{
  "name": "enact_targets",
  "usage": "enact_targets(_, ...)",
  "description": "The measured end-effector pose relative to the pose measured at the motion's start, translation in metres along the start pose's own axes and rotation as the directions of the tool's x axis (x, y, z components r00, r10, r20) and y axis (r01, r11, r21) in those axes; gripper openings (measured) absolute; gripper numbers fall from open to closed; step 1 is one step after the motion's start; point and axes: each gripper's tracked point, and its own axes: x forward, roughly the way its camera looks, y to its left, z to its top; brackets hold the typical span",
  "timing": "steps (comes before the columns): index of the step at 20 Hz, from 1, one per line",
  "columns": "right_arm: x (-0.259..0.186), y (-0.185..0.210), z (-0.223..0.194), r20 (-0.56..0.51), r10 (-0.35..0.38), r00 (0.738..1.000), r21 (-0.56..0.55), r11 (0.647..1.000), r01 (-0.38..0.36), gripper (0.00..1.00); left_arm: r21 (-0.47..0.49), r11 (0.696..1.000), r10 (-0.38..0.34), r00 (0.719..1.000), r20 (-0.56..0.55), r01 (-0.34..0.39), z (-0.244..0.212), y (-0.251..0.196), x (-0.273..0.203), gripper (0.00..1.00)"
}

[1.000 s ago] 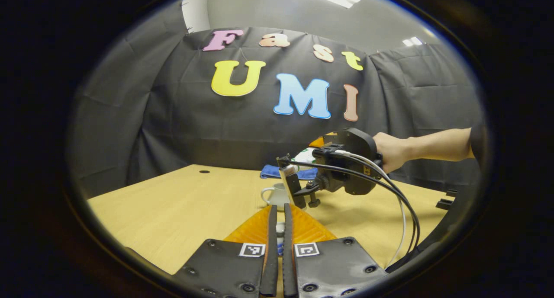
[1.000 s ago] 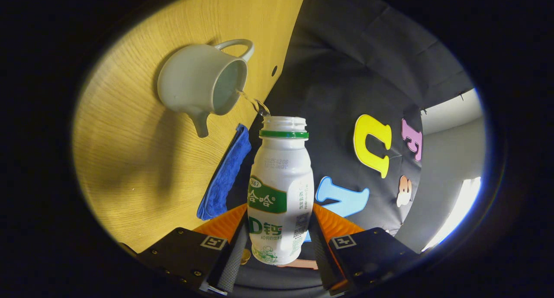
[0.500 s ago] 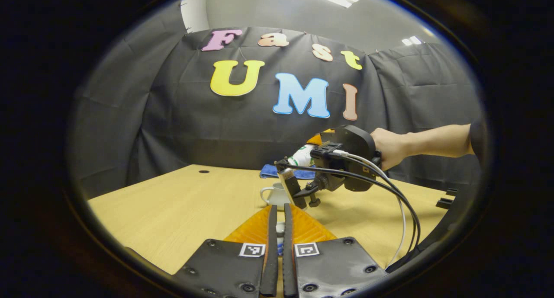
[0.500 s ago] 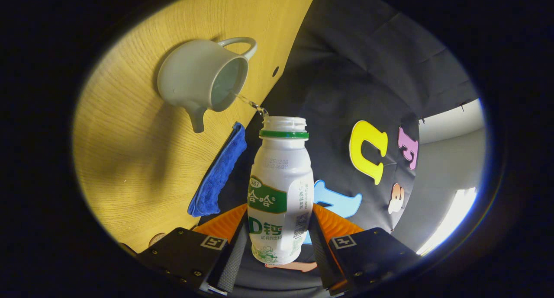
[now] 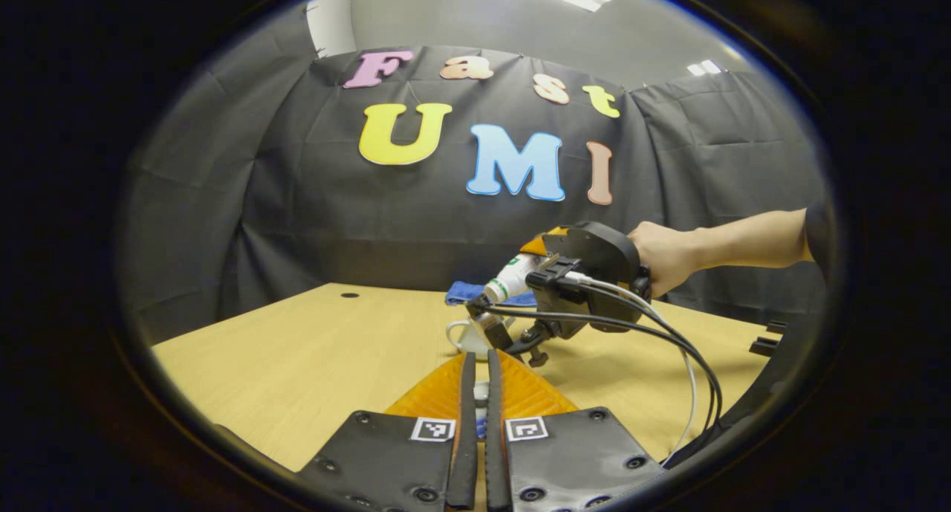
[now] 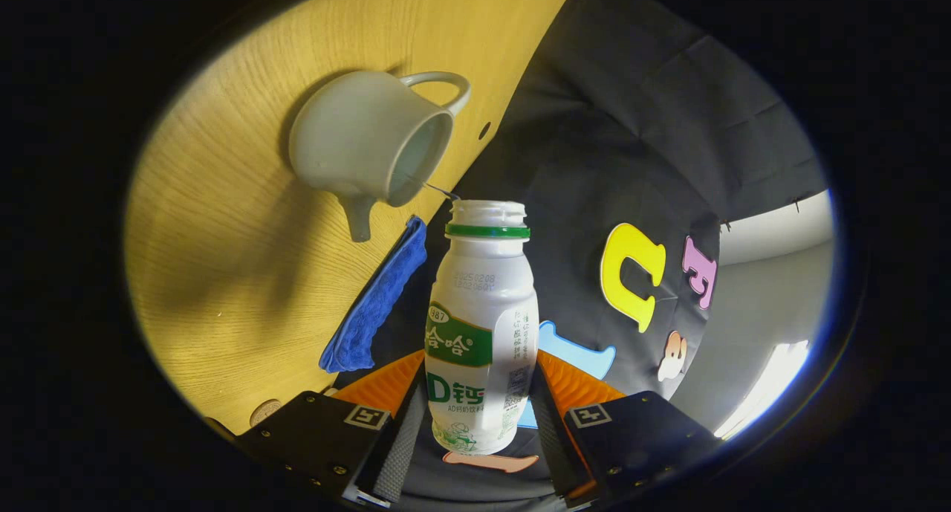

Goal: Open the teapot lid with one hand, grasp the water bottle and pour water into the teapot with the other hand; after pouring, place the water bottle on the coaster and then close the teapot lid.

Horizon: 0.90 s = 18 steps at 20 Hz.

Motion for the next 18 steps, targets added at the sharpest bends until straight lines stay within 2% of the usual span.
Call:
enact_targets(1, 0.004, 0.003, 0.002, 0.002, 0.001, 1.0, -0.007, 1.0, -0.001, 0.72, 0.001, 1.0, 0.0, 1.0, 0.0, 0.0, -0.001, 0.001, 0.0, 0.11)
enact_targets(2, 0.005, 0.007, 0.003, 0.005, 0.005, 1.0, -0.01, 1.0, -0.005, 0.72, 0.002, 1.0, 0.0, 1.0, 0.0, 0.0, 0.0, 0.001, 0.0, 0.11)
enact_targets(3, 0.004, 0.011, 0.005, 0.007, 0.008, 1.0, -0.011, 1.0, -0.008, 0.72, 0.002, 1.0, 0.0, 1.0, -0.001, 0.0, -0.001, 0.0, 0.001, 0.15)
enact_targets(4, 0.003, 0.012, 0.004, 0.008, 0.01, 1.0, -0.011, 1.0, -0.01, 0.72, 0.003, 1.0, 0.0, 1.0, -0.002, 0.0, 0.0, 0.0, 0.001, 0.15)
enact_targets(5, 0.002, 0.013, 0.004, 0.007, 0.013, 1.0, -0.009, 1.0, -0.013, 0.72, 0.003, 1.0, 0.0, 1.0, -0.003, 0.0, -0.002, -0.001, 0.002, 0.11)
enact_targets(6, 0.002, 0.015, 0.004, 0.008, 0.016, 1.0, -0.007, 1.0, -0.016, 0.72, 0.003, 1.0, 0.001, 1.0, -0.006, -0.001, -0.002, 0.0, 0.002, 0.15)
enact_targets(9, 0.002, 0.014, 0.004, 0.008, 0.013, 1.0, -0.003, 1.0, -0.013, 0.73, 0.004, 1.0, -0.001, 1.0, -0.007, 0.001, -0.002, -0.002, 0.002, 0.15)
enact_targets(10, 0.001, 0.015, 0.005, 0.008, 0.012, 1.0, 0.0, 1.0, -0.012, 0.73, 0.006, 1.0, -0.001, 1.0, -0.008, 0.001, -0.001, -0.002, 0.002, 0.11)
enact_targets(11, 0.002, 0.014, 0.004, 0.008, 0.01, 1.0, 0.006, 1.0, -0.01, 0.72, 0.006, 1.0, -0.001, 1.0, -0.008, 0.001, -0.001, -0.002, 0.002, 0.11)
enact_targets(13, 0.002, 0.014, 0.003, 0.006, 0.013, 1.0, 0.039, 0.999, -0.014, 0.73, 0.009, 1.0, -0.001, 1.0, -0.011, 0.001, -0.003, -0.002, 0.002, 0.11)
enact_targets(14, 0.002, 0.014, 0.003, 0.007, 0.015, 1.0, 0.069, 0.997, -0.015, 0.73, 0.013, 1.0, 0.0, 1.0, -0.011, 0.0, -0.003, -0.002, 0.0, 0.15)
enact_targets(17, 0.003, 0.016, 0.002, 0.0, 0.028, 1.0, 0.154, 0.988, -0.028, 0.73, 0.024, 1.0, -0.001, 1.0, -0.001, 0.001, 0.0, -0.006, -0.001, 0.15)
enact_targets(18, 0.002, 0.017, 0.002, -0.001, 0.036, 0.999, 0.19, 0.981, -0.035, 0.72, 0.024, 1.0, -0.004, 1.0, -0.004, 0.004, 0.0, -0.007, 0.0, 0.11)
